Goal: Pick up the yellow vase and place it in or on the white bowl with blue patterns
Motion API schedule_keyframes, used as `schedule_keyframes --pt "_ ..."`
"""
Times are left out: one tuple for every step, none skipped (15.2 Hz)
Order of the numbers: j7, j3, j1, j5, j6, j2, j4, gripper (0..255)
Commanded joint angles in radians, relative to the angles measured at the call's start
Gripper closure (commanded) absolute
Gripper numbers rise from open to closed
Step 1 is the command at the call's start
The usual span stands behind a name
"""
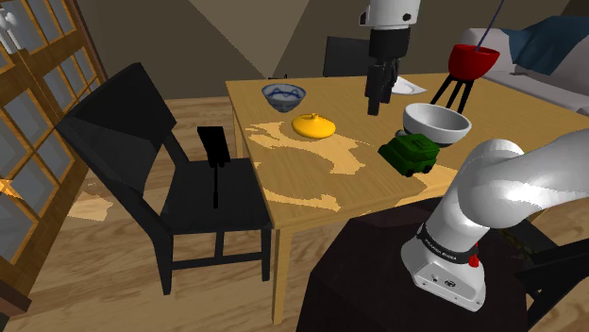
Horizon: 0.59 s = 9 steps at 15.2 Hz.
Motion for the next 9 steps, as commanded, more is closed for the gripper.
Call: schedule_keyframes --pt "0.000 0.000 0.000 0.000 0.000 0.000 0.000 0" --pt "-0.015 -0.010 -0.004 -0.009 0.040 0.013 -0.011 0" --pt "-0.030 -0.021 -0.008 -0.018 0.080 0.027 -0.020 0" --pt "-0.045 -0.031 -0.012 -0.026 0.120 0.043 -0.028 0" --pt "-0.060 -0.042 -0.015 -0.033 0.160 0.059 -0.035 0" --pt "-0.074 -0.052 -0.019 -0.040 0.201 0.078 -0.040 0" --pt "-0.089 -0.062 -0.023 -0.045 0.240 0.097 -0.044 0" --pt "-0.103 -0.073 -0.026 -0.051 0.280 0.118 -0.046 0" --pt "-0.117 -0.083 -0.029 -0.055 0.320 0.140 -0.047 0"
